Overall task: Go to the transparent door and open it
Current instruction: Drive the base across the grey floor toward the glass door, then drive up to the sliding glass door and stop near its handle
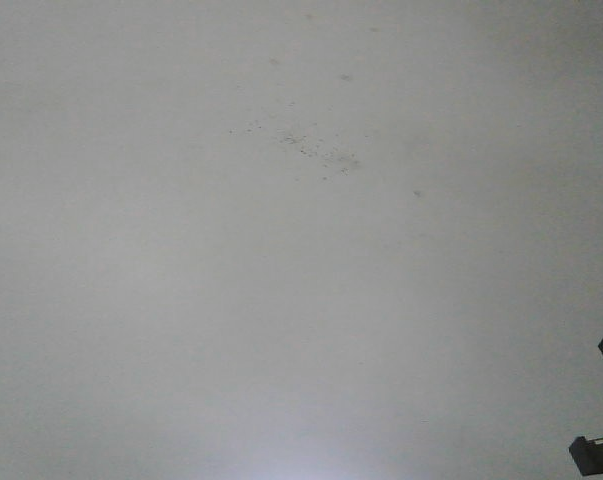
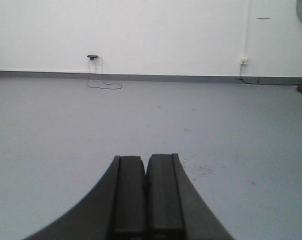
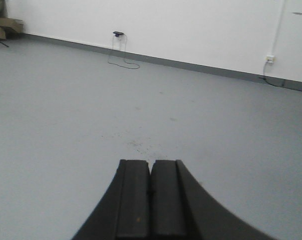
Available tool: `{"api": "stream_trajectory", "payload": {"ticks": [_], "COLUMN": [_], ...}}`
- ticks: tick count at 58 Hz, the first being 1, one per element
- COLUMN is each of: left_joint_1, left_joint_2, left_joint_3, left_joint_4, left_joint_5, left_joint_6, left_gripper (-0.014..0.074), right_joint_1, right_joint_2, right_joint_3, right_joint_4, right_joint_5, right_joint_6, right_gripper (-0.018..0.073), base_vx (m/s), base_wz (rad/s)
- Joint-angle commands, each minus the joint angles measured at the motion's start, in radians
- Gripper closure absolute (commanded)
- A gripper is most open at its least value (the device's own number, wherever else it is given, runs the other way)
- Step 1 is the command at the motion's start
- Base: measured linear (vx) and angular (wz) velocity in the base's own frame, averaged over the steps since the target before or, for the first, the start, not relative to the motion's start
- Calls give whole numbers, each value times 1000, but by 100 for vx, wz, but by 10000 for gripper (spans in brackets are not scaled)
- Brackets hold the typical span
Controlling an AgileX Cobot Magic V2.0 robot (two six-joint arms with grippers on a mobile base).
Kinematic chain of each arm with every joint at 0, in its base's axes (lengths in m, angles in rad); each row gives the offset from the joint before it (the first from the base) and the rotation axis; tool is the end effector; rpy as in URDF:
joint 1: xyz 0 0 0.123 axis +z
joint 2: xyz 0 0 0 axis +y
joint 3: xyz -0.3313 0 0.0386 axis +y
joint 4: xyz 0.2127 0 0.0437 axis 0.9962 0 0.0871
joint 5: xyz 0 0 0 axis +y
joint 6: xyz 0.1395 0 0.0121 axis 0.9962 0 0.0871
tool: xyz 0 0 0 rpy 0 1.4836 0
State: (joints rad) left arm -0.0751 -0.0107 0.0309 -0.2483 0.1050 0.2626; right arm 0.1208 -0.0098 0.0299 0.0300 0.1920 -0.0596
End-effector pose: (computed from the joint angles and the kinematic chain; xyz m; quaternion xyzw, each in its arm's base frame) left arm 0.0214 -0.0053 0.1925 0.0415 0.7181 -0.0299 0.6941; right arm 0.0205 0.0033 0.1802 -0.0584 0.7476 0.0321 0.6608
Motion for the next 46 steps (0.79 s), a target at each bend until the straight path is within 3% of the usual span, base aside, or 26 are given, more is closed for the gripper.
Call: {"api": "stream_trajectory", "payload": {"ticks": [1, 46], "left_joint_1": [-2, -2], "left_joint_2": [-15, -15], "left_joint_3": [9, 9], "left_joint_4": [-12, -12], "left_joint_5": [-80, -80], "left_joint_6": [-11, -11], "left_gripper": [603, 603], "right_joint_1": [-5, -5], "right_joint_2": [-16, -16], "right_joint_3": [4, 4], "right_joint_4": [0, 0], "right_joint_5": [-80, -80], "right_joint_6": [1, 1], "right_gripper": [564, 564], "base_vx": [52, 53], "base_wz": [49, 52]}}
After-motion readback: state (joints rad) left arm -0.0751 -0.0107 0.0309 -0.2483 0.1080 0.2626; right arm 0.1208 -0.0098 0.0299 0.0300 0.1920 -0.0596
